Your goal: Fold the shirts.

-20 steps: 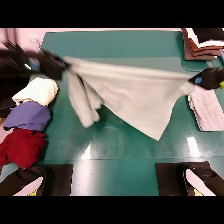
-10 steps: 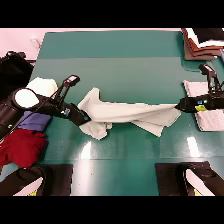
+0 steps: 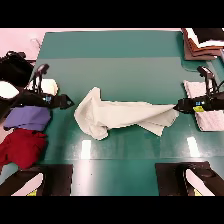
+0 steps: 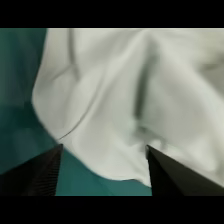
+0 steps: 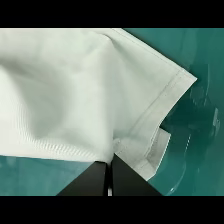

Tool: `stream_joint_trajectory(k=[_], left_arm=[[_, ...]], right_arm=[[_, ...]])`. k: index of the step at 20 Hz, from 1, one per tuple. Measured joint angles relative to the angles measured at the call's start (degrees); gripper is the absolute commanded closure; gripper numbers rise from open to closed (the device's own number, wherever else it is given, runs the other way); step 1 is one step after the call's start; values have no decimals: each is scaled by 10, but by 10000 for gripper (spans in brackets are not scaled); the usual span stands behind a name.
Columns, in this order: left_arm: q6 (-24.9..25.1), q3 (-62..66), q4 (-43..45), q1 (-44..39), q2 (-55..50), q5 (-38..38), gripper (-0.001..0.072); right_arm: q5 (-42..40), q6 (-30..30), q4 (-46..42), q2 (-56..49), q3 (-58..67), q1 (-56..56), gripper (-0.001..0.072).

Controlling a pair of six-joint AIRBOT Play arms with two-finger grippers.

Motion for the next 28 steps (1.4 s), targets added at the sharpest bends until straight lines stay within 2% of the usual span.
stream_joint_trajectory(k=[3,7,8,9,10,11,15,23,28], left_arm=[[-1,-71,-15,2,-31,50,106],[7,-115,-49,-38,-84,130,107],[8,-120,-67,-44,-95,150,180],[8,-121,-80,-49,-103,168,453],[9,-120,-87,-53,-110,178,648],[9,-111,-93,-55,-114,179,677],[11,0,-85,-59,-112,154,678],[9,460,44,-61,11,66,678],[9,648,67,-61,56,50,679]], right_arm=[[-5,0,1,0,0,0,697],[-7,0,1,0,0,0,697],[-7,0,1,0,0,0,697],[-7,0,1,0,0,0,697],[-7,0,1,0,0,0,697],[-7,0,1,0,3,0,697],[-5,-1,1,0,60,0,697],[55,-1,0,0,344,0,697],[122,7,-35,0,484,0,697]])
